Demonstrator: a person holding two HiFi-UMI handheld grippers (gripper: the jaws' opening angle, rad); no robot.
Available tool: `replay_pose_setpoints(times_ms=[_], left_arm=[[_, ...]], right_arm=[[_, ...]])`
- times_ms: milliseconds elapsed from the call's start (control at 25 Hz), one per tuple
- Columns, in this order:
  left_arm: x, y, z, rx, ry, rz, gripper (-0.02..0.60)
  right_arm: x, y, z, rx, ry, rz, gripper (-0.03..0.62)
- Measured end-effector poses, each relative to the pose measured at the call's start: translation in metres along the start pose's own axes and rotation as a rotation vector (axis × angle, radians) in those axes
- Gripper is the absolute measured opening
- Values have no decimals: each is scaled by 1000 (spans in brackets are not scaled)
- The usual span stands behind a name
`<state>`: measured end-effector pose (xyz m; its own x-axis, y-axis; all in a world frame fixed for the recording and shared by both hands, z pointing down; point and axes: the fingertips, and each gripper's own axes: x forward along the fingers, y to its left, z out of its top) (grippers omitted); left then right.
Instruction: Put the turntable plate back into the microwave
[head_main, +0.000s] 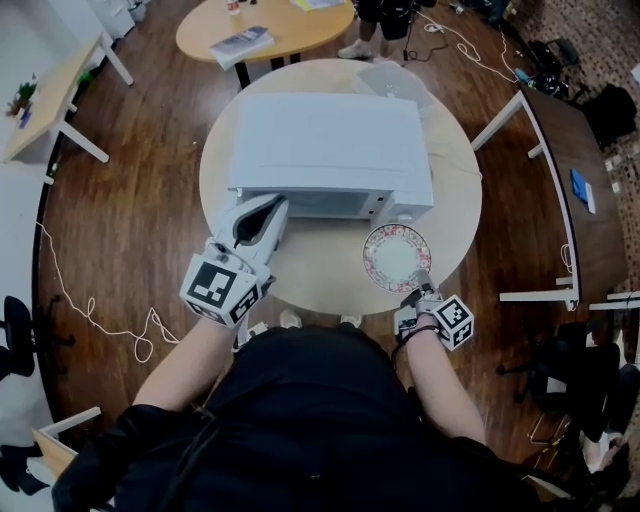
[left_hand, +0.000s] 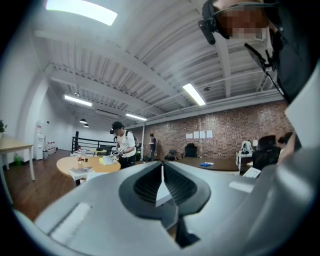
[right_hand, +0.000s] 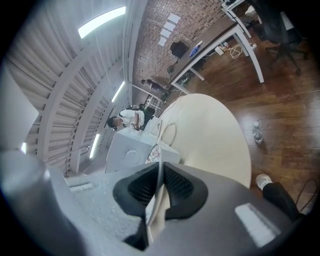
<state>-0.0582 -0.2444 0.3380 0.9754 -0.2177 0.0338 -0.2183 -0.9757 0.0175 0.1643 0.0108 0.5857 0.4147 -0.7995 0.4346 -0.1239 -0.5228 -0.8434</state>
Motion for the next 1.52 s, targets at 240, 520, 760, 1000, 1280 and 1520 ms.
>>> replay_pose_setpoints(times_ms=[240, 520, 760, 1000, 1280, 1520], left_arm=[[-11, 9, -1, -10, -3, 34, 15], [-23, 19, -3, -27, -8, 68, 15], [-32, 25, -3, -34, -10, 97, 15], [-47, 34, -5, -50, -6, 138, 15], [-57, 40, -5, -58, -15, 180, 15], [-64, 44, -6, -60, -13, 213, 14]], right_arm=[[10, 12, -6, -22, 29, 10, 20], [20, 23, -24, -38, 81, 28, 20], [28, 31, -37, -46, 123, 42, 20], [43, 49, -55, -74, 180, 71, 20], [58, 69, -72, -94, 242, 108, 20], [74, 83, -88, -120, 293, 129, 20]])
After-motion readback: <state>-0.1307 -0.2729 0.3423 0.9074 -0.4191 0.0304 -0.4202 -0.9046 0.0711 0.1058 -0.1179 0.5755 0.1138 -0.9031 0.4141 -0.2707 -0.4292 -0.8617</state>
